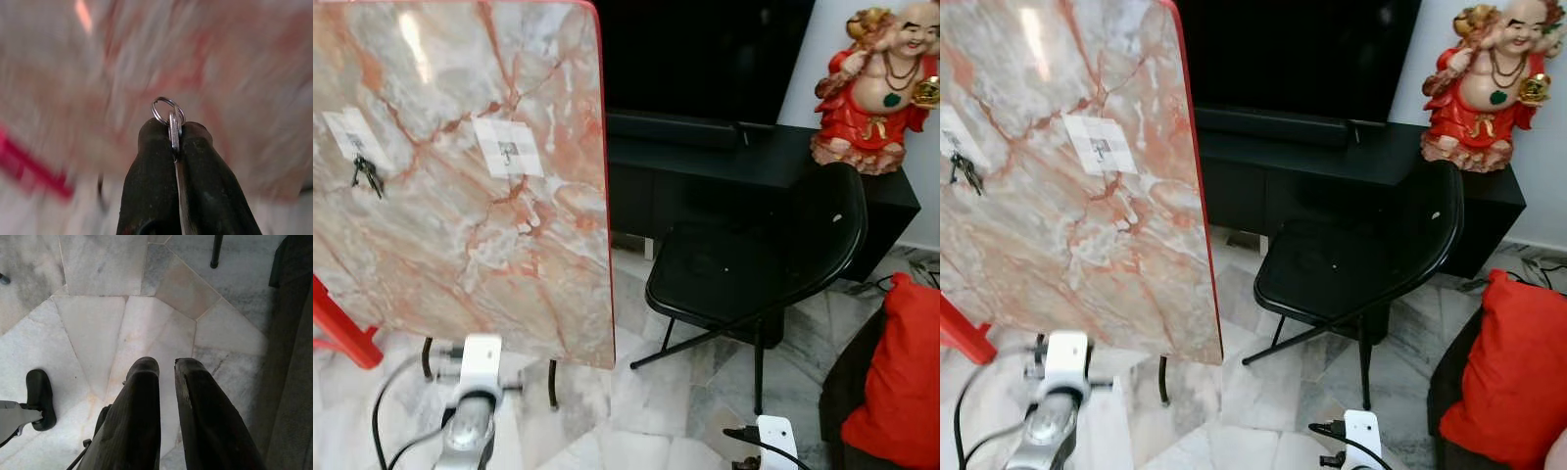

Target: Hang keys on a hook

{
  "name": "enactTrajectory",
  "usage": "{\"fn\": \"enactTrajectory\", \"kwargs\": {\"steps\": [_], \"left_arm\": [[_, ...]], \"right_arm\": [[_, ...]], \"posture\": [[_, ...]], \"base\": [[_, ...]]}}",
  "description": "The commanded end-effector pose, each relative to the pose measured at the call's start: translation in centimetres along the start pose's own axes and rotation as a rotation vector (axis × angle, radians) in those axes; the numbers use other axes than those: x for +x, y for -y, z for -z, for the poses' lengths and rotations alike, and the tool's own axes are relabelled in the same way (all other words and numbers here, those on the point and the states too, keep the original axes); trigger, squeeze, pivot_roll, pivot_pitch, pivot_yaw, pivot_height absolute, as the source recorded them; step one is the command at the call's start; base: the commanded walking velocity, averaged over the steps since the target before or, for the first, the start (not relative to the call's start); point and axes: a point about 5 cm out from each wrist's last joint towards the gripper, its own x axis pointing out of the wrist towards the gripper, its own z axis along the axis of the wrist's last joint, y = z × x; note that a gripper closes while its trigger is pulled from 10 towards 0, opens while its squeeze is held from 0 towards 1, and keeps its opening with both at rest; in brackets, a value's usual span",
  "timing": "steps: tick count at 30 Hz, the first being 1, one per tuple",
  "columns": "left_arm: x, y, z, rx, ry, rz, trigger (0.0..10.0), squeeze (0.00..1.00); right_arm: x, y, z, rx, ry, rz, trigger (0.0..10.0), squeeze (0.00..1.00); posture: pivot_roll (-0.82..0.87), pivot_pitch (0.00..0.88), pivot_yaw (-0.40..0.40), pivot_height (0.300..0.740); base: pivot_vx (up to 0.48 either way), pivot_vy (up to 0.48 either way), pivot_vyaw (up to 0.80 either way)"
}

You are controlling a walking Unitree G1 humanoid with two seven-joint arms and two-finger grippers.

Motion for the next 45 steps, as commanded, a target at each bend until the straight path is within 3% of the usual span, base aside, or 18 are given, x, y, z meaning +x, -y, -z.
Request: {"fn": "enactTrajectory", "kwargs": {"steps": [1, 4, 8, 14, 18, 27, 30, 31, 34, 36, 38, 43, 45], "left_arm": [[-0.7, 0.6, 0.1, 0.031, 0.017, 0.022, 10.0, 0.00], [-1.1, 1.1, -1.0, 0.028, 0.098, 0.013, 10.0, 0.00], [-1.9, 1.4, -1.7, -0.033, 0.129, -0.023, 10.0, 0.00], [-1.9, 1.3, -4.0, 0.002, 0.249, -0.045, 10.0, 0.00], [-1.3, 1.0, -5.8, 0.079, 0.337, -0.031, 10.0, 0.00], [-1.2, 1.0, -6.3, 0.116, 0.361, -0.012, 10.0, 0.00], [-1.1, 1.3, -6.5, 0.081, 0.353, 0.005, 10.0, 0.00], [-1.0, 1.5, -6.7, -0.021, 0.328, 0.006, 10.0, 0.00], [-0.9, 1.7, -7.2, -0.104, 0.330, 0.020, 10.0, 0.00], [-0.8, 2.2, -8.1, -0.177, 0.343, 0.070, 10.0, 0.00], [-0.7, 3.7, -9.2, -0.280, 0.341, 0.203, 10.0, 0.00], [-0.8, 4.5, -10.4, -0.320, 0.363, 0.271, 10.0, 0.00], [-0.8, 4.4, -10.5, -0.388, 0.352, 0.263, 10.0, 0.00]], "right_arm": [[0.0, 0.1, -0.1, -0.016, 0.004, 0.000, 10.0, 0.00], [0.0, 0.1, 0.0, -0.019, 0.005, -0.002, 10.0, 0.00], [0.0, 0.1, 0.0, -0.018, 0.011, -0.001, 10.0, 0.00], [0.0, 0.1, 0.0, -0.023, 0.012, -0.002, 10.0, 0.00], [0.0, 0.1, -0.1, -0.020, 0.018, -0.001, 10.0, 0.00], [0.0, 0.1, -0.3, -0.017, 0.021, 0.002, 10.0, 0.00], [0.0, 0.1, -0.3, -0.019, 0.020, 0.003, 10.0, 0.00], [0.0, 0.1, -0.3, -0.022, 0.021, 0.001, 10.0, 0.00], [0.0, 0.1, -0.3, -0.023, 0.022, 0.000, 10.0, 0.00], [0.0, 0.1, -0.4, -0.023, 0.024, 0.000, 10.0, 0.00], [0.0, 0.2, -0.5, -0.036, 0.027, -0.001, 10.0, 0.00], [0.0, 0.2, -0.6, -0.053, 0.035, -0.005, 10.0, 0.00], [0.0, 0.2, -0.6, -0.058, 0.038, -0.004, 10.0, 0.00]], "posture": [[-0.01, 0.000, -0.006, 0.740], [-0.01, 0.000, -0.006, 0.740], [-0.01, 0.000, -0.009, 0.740], [-0.01, 0.000, -0.012, 0.740], [-0.01, 0.000, -0.015, 0.740], [-0.01, 0.000, -0.017, 0.740], [-0.01, 0.000, -0.019, 0.740], [-0.01, 0.000, -0.019, 0.740], [-0.01, 0.000, -0.019, 0.740], [-0.01, 0.000, -0.023, 0.740], [0.00, 0.000, -0.025, 0.740], [-0.01, 0.000, -0.025, 0.740], [-0.01, 0.000, -0.026, 0.740]], "base": [[0.000, 0.000, 0.00], [0.000, 0.000, 0.00], [0.000, 0.000, 0.00], [0.000, 0.000, 0.00], [0.000, 0.000, 0.00], [0.000, 0.000, 0.00], [0.000, 0.000, 0.00], [0.000, 0.000, 0.00], [0.000, 0.000, 0.00], [0.000, 0.000, 0.00], [0.000, 0.000, 0.00], [0.000, 0.000, 0.00], [0.000, 0.000, 0.55]]}}
